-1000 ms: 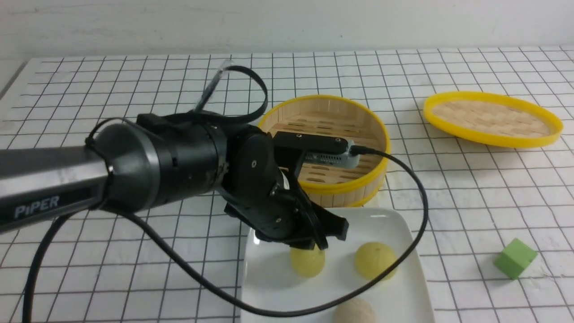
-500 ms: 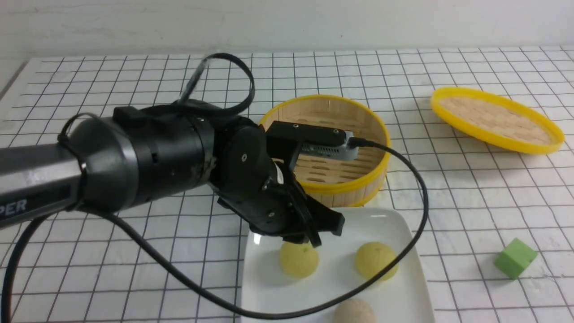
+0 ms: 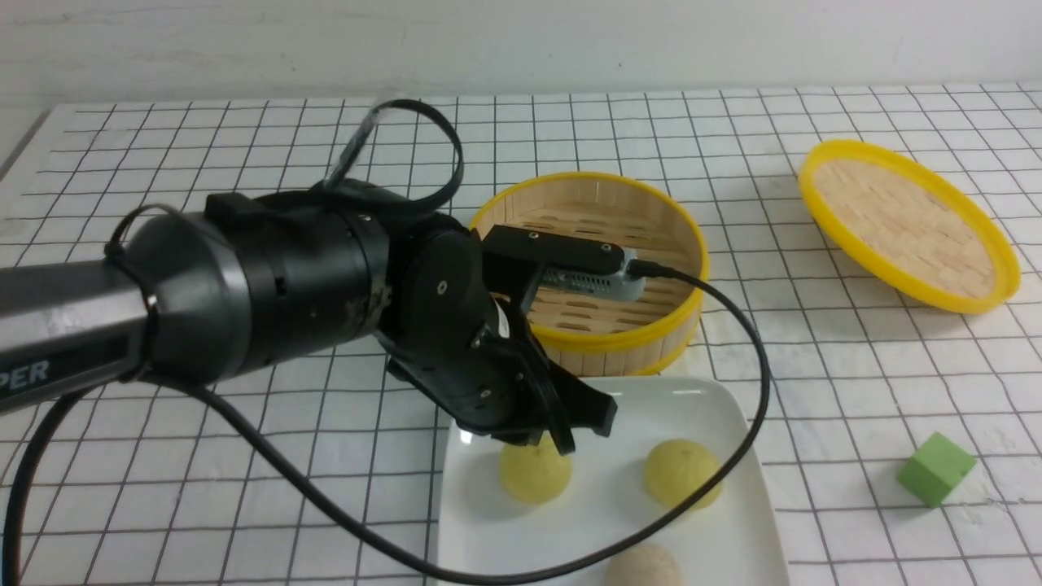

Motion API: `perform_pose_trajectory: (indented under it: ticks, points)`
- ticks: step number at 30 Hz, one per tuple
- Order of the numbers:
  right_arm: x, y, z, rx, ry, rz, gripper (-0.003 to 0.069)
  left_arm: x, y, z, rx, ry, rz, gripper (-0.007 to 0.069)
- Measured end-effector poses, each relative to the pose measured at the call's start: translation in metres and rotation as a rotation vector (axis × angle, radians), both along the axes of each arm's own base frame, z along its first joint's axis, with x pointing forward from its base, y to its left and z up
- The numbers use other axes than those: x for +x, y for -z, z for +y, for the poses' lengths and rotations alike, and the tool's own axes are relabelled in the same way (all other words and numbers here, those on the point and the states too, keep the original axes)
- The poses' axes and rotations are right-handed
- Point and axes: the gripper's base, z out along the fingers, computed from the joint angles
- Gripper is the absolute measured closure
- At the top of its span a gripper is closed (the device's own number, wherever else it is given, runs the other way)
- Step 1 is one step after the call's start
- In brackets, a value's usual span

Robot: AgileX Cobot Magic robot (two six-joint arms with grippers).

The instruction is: Put the steamed buns into the plate on the white-black tablecloth.

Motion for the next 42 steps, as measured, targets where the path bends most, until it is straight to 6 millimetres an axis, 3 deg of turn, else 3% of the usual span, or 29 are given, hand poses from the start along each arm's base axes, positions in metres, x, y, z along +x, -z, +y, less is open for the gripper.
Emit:
perform_pose_trajectory:
  ticks: [9, 15, 21, 23, 28, 30, 35, 39, 42]
  points:
    - [0.002, 0.005, 0.000, -0.006, 0.003, 0.013, 0.0620, -0.002, 0.002, 0.002, 0.024, 0.002, 0.029, 0.0622]
    - [0.014, 0.044, -0.005, -0.100, 0.056, 0.112, 0.0613, -0.005, -0.008, 0.004, 0.052, 0.008, 0.065, 0.0622]
    - [0.020, 0.077, -0.007, -0.123, 0.104, 0.215, 0.0606, -0.012, -0.044, 0.012, 0.099, 0.043, 0.073, 0.0622]
    - [0.022, 0.090, -0.008, -0.125, 0.111, 0.254, 0.0601, -0.019, -0.077, 0.021, 0.084, 0.058, -0.009, 0.0621]
    - [0.023, 0.104, -0.008, -0.124, 0.114, 0.278, 0.0594, -0.041, -0.126, 0.048, 0.063, 0.059, -0.147, 0.0620]
    - [0.023, 0.104, -0.008, -0.124, 0.114, 0.274, 0.0594, -0.047, -0.134, 0.055, 0.063, 0.057, -0.163, 0.0620]
    - [0.024, 0.104, -0.008, -0.124, 0.115, 0.270, 0.0585, -0.092, -0.169, 0.104, 0.119, 0.034, -0.232, 0.0620]
    - [0.024, 0.104, -0.008, -0.124, 0.115, 0.270, 0.0580, -0.128, -0.165, 0.141, 0.101, -0.029, -0.279, 0.0615]
    - [0.024, 0.104, -0.008, -0.124, 0.115, 0.270, 0.0575, -0.158, -0.139, 0.168, -0.009, -0.100, -0.338, 0.0612]
